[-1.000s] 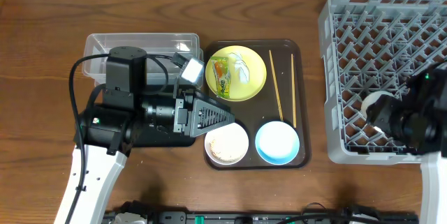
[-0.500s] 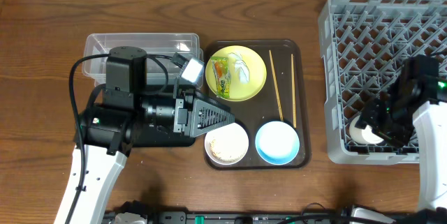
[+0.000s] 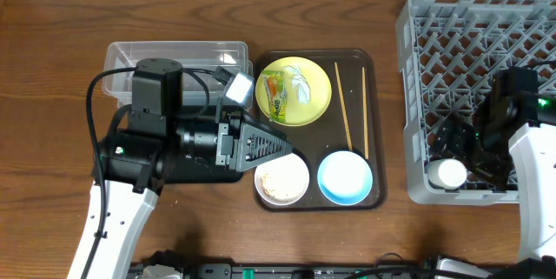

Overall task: Sort waste into correct bins and load items into the dishwasher rack
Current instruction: 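Move left gripper to the snack wrapper on the yellow plate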

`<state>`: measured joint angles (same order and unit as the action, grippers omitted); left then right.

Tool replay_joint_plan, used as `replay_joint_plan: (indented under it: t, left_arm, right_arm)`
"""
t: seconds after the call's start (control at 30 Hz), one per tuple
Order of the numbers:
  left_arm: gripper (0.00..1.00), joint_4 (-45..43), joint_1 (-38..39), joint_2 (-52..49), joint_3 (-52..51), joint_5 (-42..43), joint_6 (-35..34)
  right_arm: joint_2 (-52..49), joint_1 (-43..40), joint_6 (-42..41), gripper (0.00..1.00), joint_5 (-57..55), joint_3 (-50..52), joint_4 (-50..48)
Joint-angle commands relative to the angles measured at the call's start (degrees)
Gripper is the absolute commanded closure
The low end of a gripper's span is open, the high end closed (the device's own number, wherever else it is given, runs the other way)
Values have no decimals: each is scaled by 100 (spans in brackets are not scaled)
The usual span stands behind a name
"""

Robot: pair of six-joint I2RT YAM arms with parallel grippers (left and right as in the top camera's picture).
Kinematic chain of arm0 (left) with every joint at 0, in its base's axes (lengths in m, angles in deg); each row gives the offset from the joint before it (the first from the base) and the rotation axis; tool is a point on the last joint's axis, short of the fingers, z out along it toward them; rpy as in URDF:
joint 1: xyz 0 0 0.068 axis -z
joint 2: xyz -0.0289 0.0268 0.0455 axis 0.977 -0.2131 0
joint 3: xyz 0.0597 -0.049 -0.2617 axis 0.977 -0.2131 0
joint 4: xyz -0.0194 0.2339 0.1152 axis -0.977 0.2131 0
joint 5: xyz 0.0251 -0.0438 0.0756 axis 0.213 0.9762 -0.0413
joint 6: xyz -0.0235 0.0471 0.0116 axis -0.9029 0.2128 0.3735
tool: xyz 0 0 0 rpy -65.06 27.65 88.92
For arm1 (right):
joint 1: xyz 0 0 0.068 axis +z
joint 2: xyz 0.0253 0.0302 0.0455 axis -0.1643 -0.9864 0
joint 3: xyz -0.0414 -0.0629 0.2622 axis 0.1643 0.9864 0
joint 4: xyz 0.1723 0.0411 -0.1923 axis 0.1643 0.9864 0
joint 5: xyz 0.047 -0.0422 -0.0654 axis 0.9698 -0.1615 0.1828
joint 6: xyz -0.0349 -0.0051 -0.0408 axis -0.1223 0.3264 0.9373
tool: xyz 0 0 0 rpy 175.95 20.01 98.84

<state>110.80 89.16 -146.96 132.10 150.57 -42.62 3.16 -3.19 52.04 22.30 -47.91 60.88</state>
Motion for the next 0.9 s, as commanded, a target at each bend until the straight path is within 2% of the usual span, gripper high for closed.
replay_joint_plan:
  t: [0.0, 0.1, 0.23, 0.37, 0.47, 0.67, 0.87]
  left_arm:
    - [21, 22, 9, 50, 120, 26, 31]
    - [21, 55, 22, 50, 120, -446, -52]
    - [21, 111, 155, 50, 120, -1886, -433]
    - [21, 321, 337, -33, 122, -4133, -643]
    - [27, 389, 448, -269, 122, -5209, -658]
    - [32, 387, 702, -1139, 129, -5337, -658]
    - [32, 319, 992, -1233, 313, -5539, -627]
  right_arm:
    - [330, 122, 284, 2, 713, -225, -103]
    - [728, 122, 839, 3, 1980, -251, -457]
    - [1316, 125, 1032, 4, 3414, -251, -1069]
    - [1799, 219, 1008, 3, 3838, -251, -1399]
    - [2002, 330, 1010, 3, 3838, -249, -1384]
    - [2083, 612, 1012, 2, 3792, -249, -1305]
    - [2083, 754, 1012, 1, 3587, -247, -1261]
